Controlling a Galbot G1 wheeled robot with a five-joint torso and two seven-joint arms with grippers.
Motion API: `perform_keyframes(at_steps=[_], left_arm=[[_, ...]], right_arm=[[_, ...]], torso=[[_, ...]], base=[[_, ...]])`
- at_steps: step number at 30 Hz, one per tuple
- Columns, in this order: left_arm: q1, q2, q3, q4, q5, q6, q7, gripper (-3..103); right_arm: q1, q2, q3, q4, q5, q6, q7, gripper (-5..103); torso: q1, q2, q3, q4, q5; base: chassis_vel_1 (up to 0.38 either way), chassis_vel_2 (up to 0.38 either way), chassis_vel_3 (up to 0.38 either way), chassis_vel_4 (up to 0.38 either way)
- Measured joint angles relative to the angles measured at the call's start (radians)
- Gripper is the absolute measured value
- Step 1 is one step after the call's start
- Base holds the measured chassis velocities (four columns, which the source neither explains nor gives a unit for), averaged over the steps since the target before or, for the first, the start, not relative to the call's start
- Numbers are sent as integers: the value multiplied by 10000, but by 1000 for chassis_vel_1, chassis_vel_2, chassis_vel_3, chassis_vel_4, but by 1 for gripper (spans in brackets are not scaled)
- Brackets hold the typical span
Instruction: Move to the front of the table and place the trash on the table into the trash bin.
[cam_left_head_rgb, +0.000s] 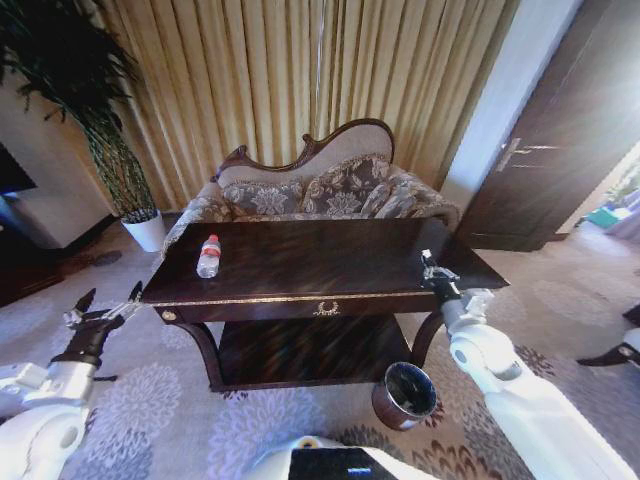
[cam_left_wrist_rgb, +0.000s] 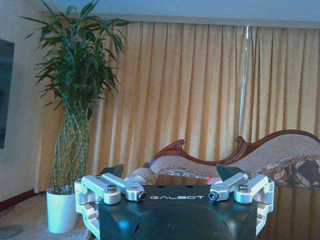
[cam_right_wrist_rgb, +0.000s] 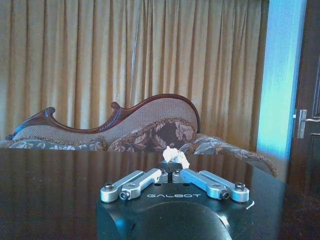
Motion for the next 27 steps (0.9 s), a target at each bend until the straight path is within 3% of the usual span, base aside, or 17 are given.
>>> perform_keyframes(at_steps=[16,21,27], left_arm=[[53,-56,-25,-100,51,-11,2,100],[120,-76,-144,-274,678,465,-515,100],[166,-70,-208,-377,872,816,-877,100]], right_arm=[[-195,189,-18,14,-196,0,0,0],[-266,239,-116,-5,-410,-126,114,0],[-397,336,-117,-26,-600,-149,168,0]], torso=[[-1,1,-1,0,-1],[0,1,-1,-1,0],[0,0,0,-1,-1]], base=[[114,-116,-125,118],[95,-99,-99,103],[93,-92,-88,91]])
